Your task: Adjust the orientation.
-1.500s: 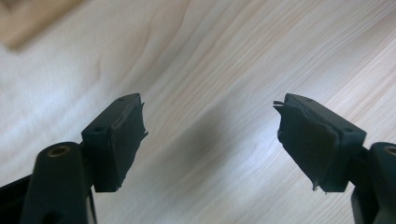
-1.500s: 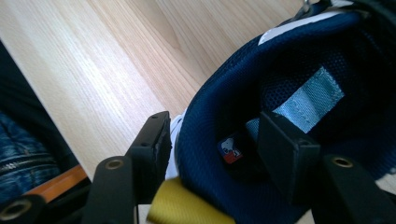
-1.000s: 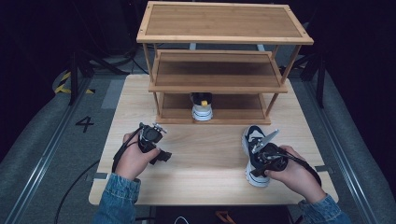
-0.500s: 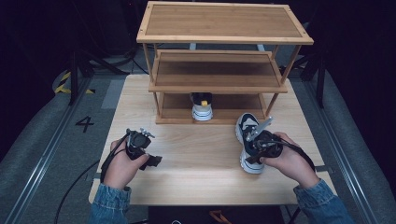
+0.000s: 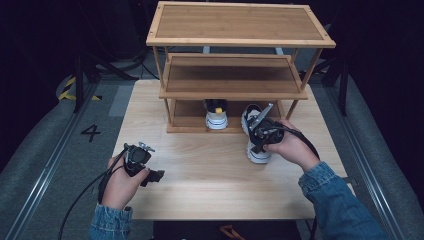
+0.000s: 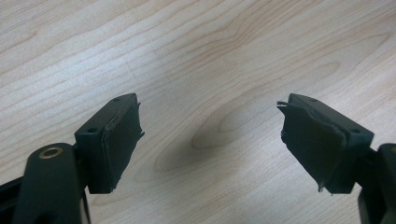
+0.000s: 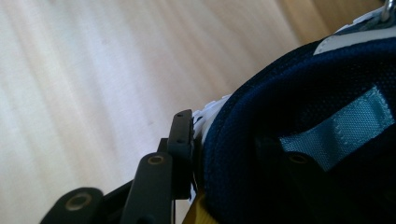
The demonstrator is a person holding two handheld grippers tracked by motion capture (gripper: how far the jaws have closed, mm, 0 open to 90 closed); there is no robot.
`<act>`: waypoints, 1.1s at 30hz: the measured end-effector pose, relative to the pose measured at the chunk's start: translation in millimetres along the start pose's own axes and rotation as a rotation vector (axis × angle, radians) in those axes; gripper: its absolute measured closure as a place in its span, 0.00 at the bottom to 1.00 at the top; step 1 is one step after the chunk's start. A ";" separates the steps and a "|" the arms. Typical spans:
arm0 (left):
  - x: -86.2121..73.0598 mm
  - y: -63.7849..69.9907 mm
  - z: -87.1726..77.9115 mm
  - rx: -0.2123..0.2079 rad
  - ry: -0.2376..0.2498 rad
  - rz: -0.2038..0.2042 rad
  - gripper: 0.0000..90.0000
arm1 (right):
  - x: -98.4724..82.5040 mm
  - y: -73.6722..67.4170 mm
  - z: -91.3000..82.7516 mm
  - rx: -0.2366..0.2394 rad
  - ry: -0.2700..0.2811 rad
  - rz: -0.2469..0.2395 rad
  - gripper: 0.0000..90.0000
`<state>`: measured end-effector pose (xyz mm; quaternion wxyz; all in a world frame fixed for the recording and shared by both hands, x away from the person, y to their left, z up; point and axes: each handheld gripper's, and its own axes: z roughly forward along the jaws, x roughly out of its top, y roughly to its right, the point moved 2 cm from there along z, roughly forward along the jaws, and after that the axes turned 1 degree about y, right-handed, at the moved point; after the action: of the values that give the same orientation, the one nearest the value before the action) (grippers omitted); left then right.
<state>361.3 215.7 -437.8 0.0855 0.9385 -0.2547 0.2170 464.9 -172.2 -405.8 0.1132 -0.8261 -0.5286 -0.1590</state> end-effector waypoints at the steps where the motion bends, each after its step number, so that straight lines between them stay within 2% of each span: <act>1: -0.7 -0.2 0.2 0.000 -0.002 0.003 0.22 | 6.6 7.0 3.9 -0.004 -0.003 -0.003 0.76; 4: -2.6 -0.4 1.4 -0.008 -0.016 0.003 0.21 | 12.0 13.7 7.9 -0.001 0.001 -0.012 0.76; 9: -3.4 -2.7 1.5 -0.012 -0.007 0.002 0.21 | 22.5 28.6 14.9 -0.009 0.005 -0.034 0.75; 13: -2.3 -2.9 2.3 -0.011 -0.014 0.001 0.21 | 30.5 36.2 19.3 0.008 0.019 -0.040 0.75; 19: 0.6 -0.9 4.4 -0.022 -0.018 0.018 0.21 | 35.9 44.9 27.1 0.013 0.039 -0.093 0.74; 21: 1.2 0.3 5.5 -0.025 -0.014 0.012 0.21 | 36.6 46.2 26.0 -0.004 0.055 -0.107 0.69; 22: 2.2 -0.1 4.9 -0.024 -0.021 0.023 0.21 | 37.1 46.4 24.7 -0.022 0.064 -0.122 0.65; 23: 2.7 0.0 5.1 -0.024 -0.016 0.023 0.21 | 37.5 45.9 23.0 -0.055 0.078 -0.141 0.60; 24: 3.3 0.5 4.8 -0.025 -0.016 0.020 0.21 | 37.8 45.7 21.7 -0.067 0.088 -0.145 0.56; 25: 4.1 0.8 4.7 -0.025 -0.016 0.024 0.21 | 37.9 45.0 19.7 -0.081 0.109 -0.134 0.52; 29: 7.4 2.2 4.9 -0.031 -0.012 0.031 0.21 | 36.0 42.3 9.1 -0.140 0.189 -0.097 0.51; 30: 8.7 2.5 4.9 -0.032 -0.012 0.034 0.21 | 35.0 41.7 5.5 -0.168 0.209 -0.099 0.51; 32: 12.0 3.2 6.1 -0.037 -0.008 0.040 0.21 | 32.2 36.0 -2.3 -0.187 0.258 -0.076 0.50; 33: 13.4 3.6 6.4 -0.038 -0.008 0.042 0.21 | 30.6 34.9 -5.8 -0.200 0.282 -0.081 0.50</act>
<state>372.2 205.0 -437.3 0.0975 0.9320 -0.2789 0.2101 507.8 -163.1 -389.4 0.0970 -0.7809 -0.5219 -0.3293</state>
